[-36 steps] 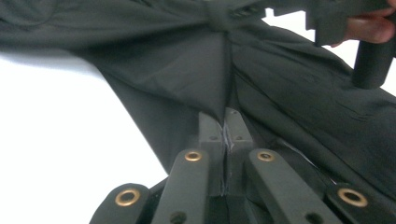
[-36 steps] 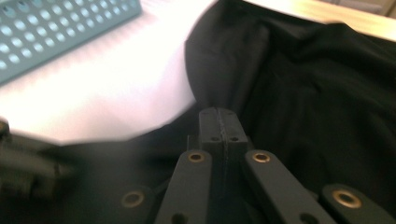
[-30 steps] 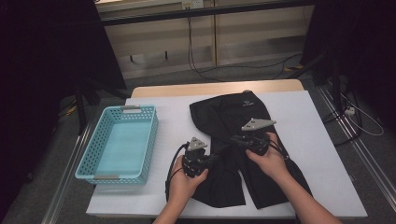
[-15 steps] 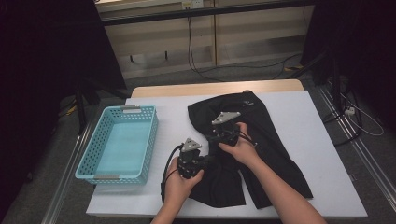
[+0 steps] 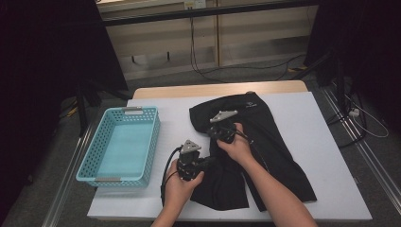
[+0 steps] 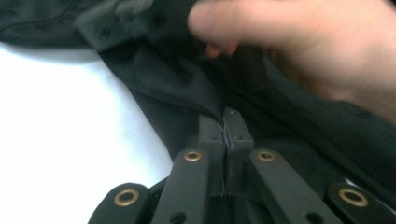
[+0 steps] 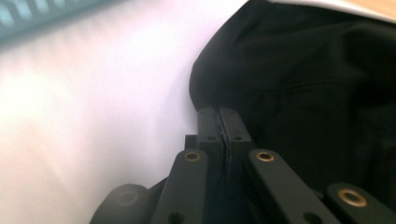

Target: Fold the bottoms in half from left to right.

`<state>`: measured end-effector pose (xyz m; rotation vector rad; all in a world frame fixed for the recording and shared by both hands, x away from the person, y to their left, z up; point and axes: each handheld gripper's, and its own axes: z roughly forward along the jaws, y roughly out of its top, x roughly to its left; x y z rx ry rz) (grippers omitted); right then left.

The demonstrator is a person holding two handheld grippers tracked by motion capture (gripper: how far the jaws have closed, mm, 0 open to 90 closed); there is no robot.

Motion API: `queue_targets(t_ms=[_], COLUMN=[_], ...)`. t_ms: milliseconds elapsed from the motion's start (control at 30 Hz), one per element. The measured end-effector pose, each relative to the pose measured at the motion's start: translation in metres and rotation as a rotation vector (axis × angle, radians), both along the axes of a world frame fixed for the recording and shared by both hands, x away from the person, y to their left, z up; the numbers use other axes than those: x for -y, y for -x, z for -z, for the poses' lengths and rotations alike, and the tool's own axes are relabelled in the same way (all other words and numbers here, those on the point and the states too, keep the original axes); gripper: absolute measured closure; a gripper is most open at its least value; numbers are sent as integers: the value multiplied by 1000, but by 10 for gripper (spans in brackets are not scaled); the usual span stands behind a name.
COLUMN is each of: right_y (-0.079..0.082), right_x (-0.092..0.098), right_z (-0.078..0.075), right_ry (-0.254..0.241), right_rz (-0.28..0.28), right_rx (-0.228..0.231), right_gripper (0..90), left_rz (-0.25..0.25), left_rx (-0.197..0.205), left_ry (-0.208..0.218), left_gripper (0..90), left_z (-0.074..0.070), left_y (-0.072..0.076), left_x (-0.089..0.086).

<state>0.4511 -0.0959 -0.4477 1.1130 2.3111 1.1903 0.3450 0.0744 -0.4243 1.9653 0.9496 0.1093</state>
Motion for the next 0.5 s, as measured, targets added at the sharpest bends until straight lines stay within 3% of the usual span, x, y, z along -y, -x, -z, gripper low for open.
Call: queue_targets(t_ms=[133, 233, 333, 400, 467, 500], right_y=[-2, -2, 3, 7, 10, 12], right_x=[33, 64, 99, 125, 151, 162], right_z=[-27, -50, -73, -84, -89, -89], right_ry=[-85, -122, -171, -161, -152, -130], right_rz=[69, 117, 177, 228, 311, 367], right_rx=[8, 20, 43, 69, 81, 97], right_gripper=[889, 889, 890, 889, 872, 808], left_rz=[35, 87, 165, 202, 211, 213], left_rx=[11, 23, 37, 43, 49, 61], left_ry=[45, 116, 153, 183, 217, 209], left_gripper=[887, 887, 883, 860, 728, 694], left_z=[-13, -30, -46, -53, -57, -58], left_y=[0, 2, 3, 3, 0, 0], left_x=[14, 37, 69, 87, 97, 99])
